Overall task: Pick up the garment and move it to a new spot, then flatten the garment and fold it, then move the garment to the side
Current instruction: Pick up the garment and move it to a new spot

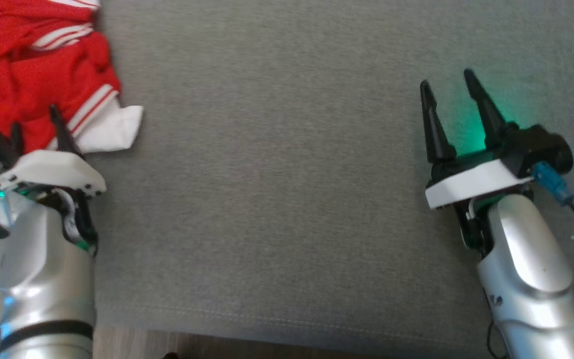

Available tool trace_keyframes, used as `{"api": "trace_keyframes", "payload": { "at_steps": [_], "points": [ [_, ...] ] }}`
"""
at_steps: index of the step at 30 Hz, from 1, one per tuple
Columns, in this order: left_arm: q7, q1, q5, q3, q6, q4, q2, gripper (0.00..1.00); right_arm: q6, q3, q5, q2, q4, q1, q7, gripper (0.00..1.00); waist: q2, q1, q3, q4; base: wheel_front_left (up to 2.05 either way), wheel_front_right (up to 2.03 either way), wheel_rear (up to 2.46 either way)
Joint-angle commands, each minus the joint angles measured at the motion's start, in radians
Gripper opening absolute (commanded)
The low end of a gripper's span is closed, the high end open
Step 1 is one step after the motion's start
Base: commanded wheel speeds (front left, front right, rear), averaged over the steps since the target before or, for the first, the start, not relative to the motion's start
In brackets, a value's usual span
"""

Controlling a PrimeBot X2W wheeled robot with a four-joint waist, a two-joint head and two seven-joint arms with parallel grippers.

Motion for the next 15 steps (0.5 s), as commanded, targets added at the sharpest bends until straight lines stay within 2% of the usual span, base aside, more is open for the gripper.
{"api": "trace_keyframes", "payload": {
  "at_steps": [1, 3, 4, 5, 6, 9, 15],
  "points": [
    [-0.005, -0.028, 0.007, 0.038, 0.013, 0.004, 0.052, 1.0, 0.0, 0.021, -0.003, 0.0, -0.039, -0.03, -0.004, 1.0, 0.0, -0.0001, 0.033, -0.037, 0.0, 0.0, 0.0],
    [-0.005, -0.069, 0.003, 0.051, 0.016, 0.089, 0.073, 1.0, 0.0, 0.016, 0.002, 0.001, -0.046, -0.035, -0.004, 1.0, 0.0, -0.0001, 0.046, -0.059, 0.0, 0.0, 0.0],
    [-0.005, -0.082, 0.004, 0.053, 0.016, 0.111, 0.08, 0.93, 0.0, 0.013, 0.003, 0.001, -0.048, -0.036, -0.004, 1.0, 0.0, -0.0001, 0.048, -0.064, 0.0, 0.0, 0.0],
    [-0.005, -0.094, 0.003, 0.054, 0.01, 0.132, 0.086, 0.32, 0.0, 0.011, 0.004, 0.001, -0.05, -0.037, -0.004, 1.0, 0.0, -0.0001, 0.049, -0.069, 0.0, 0.0, 0.0],
    [-0.005, -0.105, 0.002, 0.056, 0.005, 0.143, 0.093, 0.0, 0.0, 0.009, 0.005, 0.001, -0.051, -0.037, -0.004, 1.0, 0.0, -0.0001, 0.049, -0.074, 0.0, 0.0, 0.0],
    [-0.005, -0.127, -0.001, 0.069, -0.012, 0.128, 0.11, 0.0, 0.0, 0.002, 0.009, 0.006, -0.051, -0.036, -0.004, 1.0, 0.0, -0.0001, 0.037, -0.087, 0.0, 0.0, 0.0],
    [-0.005, -0.143, 0.034, 0.071, -0.041, 0.01, 0.129, 0.0, 0.0, -0.003, 0.025, 0.019, -0.045, -0.029, -0.004, 1.0, 0.0, -0.0001, -0.013, -0.12, 0.0, 0.0, 0.0]
  ]
}}
